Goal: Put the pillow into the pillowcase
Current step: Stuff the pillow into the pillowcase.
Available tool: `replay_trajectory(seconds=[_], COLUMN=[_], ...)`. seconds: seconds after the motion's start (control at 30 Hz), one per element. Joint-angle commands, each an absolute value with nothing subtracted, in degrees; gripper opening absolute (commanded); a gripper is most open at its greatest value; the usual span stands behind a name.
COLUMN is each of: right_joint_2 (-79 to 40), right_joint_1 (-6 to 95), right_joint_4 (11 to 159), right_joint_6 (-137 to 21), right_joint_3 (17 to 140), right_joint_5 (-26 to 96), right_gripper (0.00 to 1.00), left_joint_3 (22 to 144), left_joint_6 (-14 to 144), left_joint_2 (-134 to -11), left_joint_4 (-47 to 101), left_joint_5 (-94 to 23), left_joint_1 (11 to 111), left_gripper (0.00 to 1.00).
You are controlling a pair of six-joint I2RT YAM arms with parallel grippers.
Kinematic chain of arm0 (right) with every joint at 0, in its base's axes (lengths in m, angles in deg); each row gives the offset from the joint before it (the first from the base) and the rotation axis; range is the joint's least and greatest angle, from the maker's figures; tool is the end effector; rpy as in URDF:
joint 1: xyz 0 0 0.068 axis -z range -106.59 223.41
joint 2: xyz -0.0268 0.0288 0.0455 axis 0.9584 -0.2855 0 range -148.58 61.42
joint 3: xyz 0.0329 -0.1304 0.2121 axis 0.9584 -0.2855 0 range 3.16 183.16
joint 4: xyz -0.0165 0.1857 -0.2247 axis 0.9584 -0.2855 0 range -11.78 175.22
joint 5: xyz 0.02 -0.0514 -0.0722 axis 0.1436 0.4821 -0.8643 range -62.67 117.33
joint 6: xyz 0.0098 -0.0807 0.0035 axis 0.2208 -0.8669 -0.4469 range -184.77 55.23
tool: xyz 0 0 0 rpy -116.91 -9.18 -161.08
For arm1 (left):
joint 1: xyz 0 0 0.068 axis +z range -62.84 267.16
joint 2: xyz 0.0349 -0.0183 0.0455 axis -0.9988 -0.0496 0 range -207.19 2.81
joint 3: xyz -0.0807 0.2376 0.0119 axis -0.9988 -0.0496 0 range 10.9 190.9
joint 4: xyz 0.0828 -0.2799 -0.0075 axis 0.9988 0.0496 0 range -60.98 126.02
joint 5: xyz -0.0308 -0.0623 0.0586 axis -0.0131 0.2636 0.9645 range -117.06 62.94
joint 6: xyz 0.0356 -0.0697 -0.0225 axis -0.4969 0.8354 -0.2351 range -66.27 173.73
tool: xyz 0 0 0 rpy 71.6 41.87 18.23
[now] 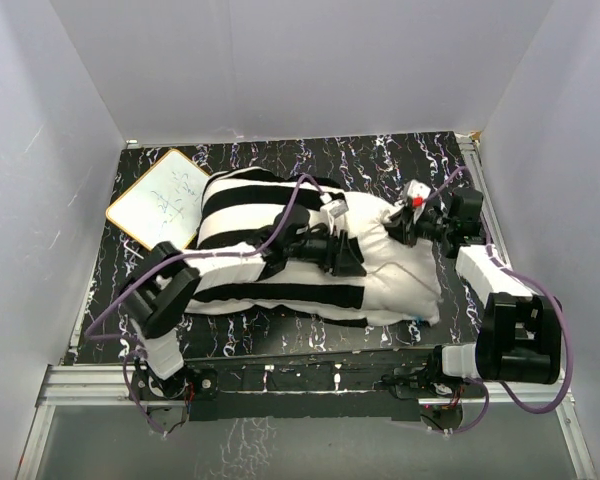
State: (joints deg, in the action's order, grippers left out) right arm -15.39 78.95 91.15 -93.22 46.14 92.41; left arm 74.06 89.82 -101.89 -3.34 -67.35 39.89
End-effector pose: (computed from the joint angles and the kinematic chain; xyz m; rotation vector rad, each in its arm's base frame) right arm 0.3249 0.0329 0.1956 -0.9829 1.5447 0.7420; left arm 0.2752 -0.3651 0.1877 0.7824 1.8493 -1.6101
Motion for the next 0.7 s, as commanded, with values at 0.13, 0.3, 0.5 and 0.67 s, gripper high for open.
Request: replay_trajectory(seconds=[0.13, 0.3, 0.5, 0.67], right_joint_2=[-11.66, -10.23, -9.82, -9.26], right_joint_1=[76.99, 76.36, 75.25, 74.82], right_joint_4=[63.54, 61.06, 61.33, 61.54], right_joint_6=[-124.16, -125.82, -124.33, -123.96], right_joint_3=[42.84, 43.5, 44.64, 44.15], right_joint_5=[96.1, 96.71, 97.45, 97.55], right_gripper=[0.08, 0.08, 0.08, 0.08], left_joint_3=[71.12, 83.72, 107.93, 126.0], left_joint_6=[79.81, 80.49, 78.73, 74.8], left_joint_2=[-74.36, -72.68, -91.14, -106.59], left_joint_4=[25.38, 45.65, 61.46, 68.81], left_joint_5=[-48.02, -29.62, -17.7, -15.51], left_joint_1=[39.4, 39.43, 38.9, 37.83], left_gripper=[0.62, 0.65, 0.69, 0.71])
